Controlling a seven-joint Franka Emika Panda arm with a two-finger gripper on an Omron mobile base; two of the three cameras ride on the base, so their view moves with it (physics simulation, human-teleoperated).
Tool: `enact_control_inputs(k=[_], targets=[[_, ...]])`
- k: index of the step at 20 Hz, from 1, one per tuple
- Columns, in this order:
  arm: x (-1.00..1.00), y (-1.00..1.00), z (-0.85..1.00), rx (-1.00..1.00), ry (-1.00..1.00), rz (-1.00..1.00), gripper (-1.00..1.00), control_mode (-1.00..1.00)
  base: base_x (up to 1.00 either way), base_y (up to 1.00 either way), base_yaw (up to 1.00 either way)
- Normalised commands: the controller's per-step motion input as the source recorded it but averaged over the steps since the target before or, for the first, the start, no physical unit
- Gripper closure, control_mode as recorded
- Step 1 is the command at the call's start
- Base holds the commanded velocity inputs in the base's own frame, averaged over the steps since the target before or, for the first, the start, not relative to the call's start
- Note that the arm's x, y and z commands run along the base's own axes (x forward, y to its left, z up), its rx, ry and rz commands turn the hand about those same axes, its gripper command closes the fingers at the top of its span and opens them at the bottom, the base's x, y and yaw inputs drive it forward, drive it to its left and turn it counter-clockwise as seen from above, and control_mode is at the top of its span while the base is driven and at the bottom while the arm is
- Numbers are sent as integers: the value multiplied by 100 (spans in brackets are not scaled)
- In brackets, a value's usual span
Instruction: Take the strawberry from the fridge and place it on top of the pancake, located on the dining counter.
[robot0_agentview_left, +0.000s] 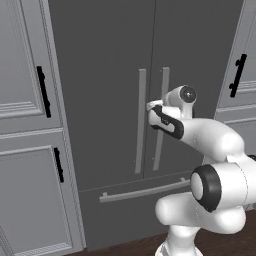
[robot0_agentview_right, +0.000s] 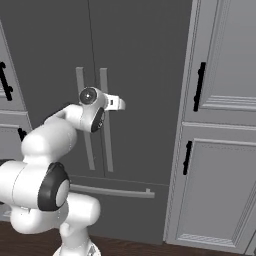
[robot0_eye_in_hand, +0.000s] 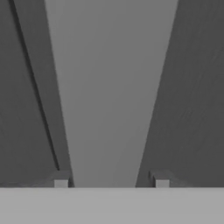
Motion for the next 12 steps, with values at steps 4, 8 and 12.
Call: enact_control_inputs(k=[4, 8, 12], targets=[[-35, -39, 0, 2, 9, 0, 100, -100, 0, 0, 0], [-86, -79, -2, 1, 11, -1, 100, -100, 0, 0, 0], [-100, -98, -9, 0, 9, 0, 100, -100, 0, 0, 0]])
